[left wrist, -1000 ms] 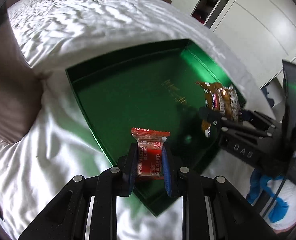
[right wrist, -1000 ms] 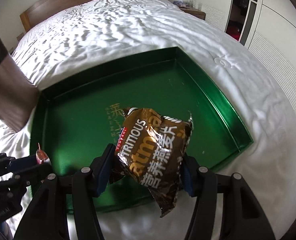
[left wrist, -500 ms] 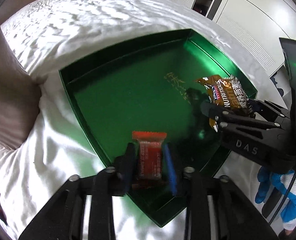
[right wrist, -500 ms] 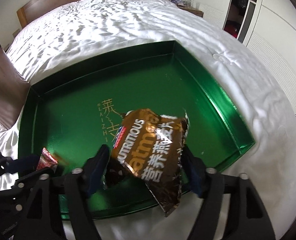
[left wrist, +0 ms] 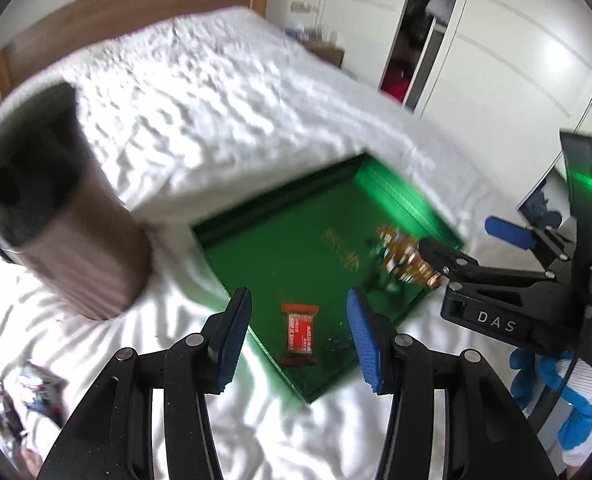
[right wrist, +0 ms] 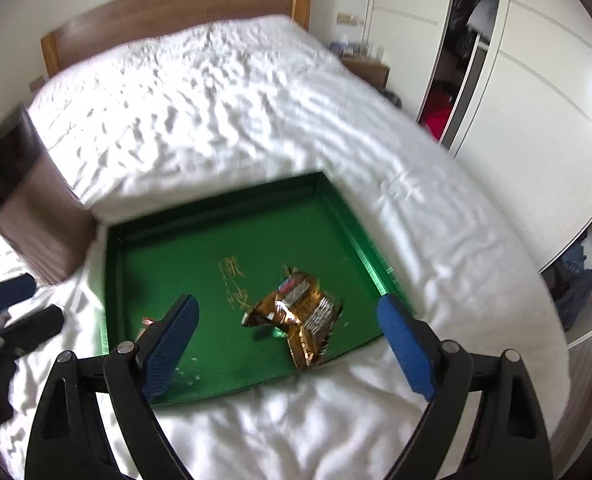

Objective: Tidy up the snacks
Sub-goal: 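Lift both open tools away from the tray back toward the snacks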

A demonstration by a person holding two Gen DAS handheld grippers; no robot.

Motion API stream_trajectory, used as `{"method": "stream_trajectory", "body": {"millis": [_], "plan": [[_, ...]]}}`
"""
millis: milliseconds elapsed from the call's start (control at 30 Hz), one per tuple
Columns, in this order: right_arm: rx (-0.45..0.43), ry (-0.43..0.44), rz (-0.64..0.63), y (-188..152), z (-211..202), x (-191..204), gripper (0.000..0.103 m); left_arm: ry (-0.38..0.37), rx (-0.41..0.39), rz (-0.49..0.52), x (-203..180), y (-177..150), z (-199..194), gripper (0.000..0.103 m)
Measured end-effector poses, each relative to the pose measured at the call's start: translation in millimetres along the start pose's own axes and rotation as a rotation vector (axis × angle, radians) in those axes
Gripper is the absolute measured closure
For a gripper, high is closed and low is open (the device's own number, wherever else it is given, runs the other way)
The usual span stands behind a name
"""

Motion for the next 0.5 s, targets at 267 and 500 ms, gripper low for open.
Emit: {"method": "stream_trajectory", "body": {"millis": [267,500], "plan": [[-0.257,0.009,-0.011,-1.3,-170.0,13.3,0.0,0.053,-0.3,-0.02,12.6,-8.7,-189.0,0.059],[-0.522,0.035,-0.066,-51.5,-316.0,62.1,0.0,0.079,-0.586,-0.059,50.2,-67.8,-331.4,0.047]]}}
Point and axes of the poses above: each gripper's, at about its wrist camera, not at the fingertips, and z roughly the way its jaws point, x to its left, y to its top, the point moved 4 cm from there along z, roughly the way its jaws point, and after that the axes turned 13 degrees about x, right-handed, at the moved point
